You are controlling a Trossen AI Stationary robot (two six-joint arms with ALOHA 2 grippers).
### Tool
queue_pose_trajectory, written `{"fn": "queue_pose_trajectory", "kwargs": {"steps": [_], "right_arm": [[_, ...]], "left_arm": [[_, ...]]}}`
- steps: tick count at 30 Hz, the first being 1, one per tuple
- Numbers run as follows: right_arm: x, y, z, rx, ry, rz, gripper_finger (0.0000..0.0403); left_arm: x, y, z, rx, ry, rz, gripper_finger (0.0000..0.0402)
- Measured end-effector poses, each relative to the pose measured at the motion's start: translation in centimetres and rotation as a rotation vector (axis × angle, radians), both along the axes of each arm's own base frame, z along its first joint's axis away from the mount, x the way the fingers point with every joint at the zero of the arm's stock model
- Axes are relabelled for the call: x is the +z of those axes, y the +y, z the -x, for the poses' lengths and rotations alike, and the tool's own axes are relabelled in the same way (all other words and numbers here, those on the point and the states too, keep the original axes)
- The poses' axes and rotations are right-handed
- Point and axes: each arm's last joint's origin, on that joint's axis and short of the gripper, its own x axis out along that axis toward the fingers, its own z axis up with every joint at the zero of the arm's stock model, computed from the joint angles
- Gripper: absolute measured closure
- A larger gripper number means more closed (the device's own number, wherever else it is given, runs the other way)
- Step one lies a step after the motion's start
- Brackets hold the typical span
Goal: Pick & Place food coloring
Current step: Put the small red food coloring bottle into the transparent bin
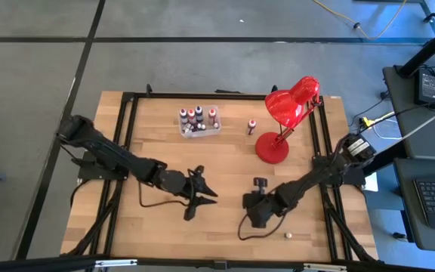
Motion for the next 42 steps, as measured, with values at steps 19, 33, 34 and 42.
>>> {"fn": "queue_pose_trajectory", "kwargs": {"steps": [19, 33, 34, 42], "right_arm": [[6.2, -12.6, -9.9, -0.106, -0.387, 0.069, 0.0325], [0.1, -19.0, -12.0, -0.267, -0.286, 0.018, 0.0325], [-0.2, -19.2, -12.0, -0.274, -0.28, 0.017, 0.0325], [-1.4, -20.0, -12.0, -0.293, -0.239, 0.018, 0.0325]], "left_arm": [[9.9, 4.2, 9.5, 0.0, -0.158, 0.037, 0.0302], [9.7, 4.8, 9.9, 0.084, -0.147, -0.147, 0.0302], [9.5, 4.8, 9.8, 0.102, -0.135, -0.159, 0.0302], [8.4, 5.0, 9.0, 0.261, -0.074, -0.246, 0.0302]]}}
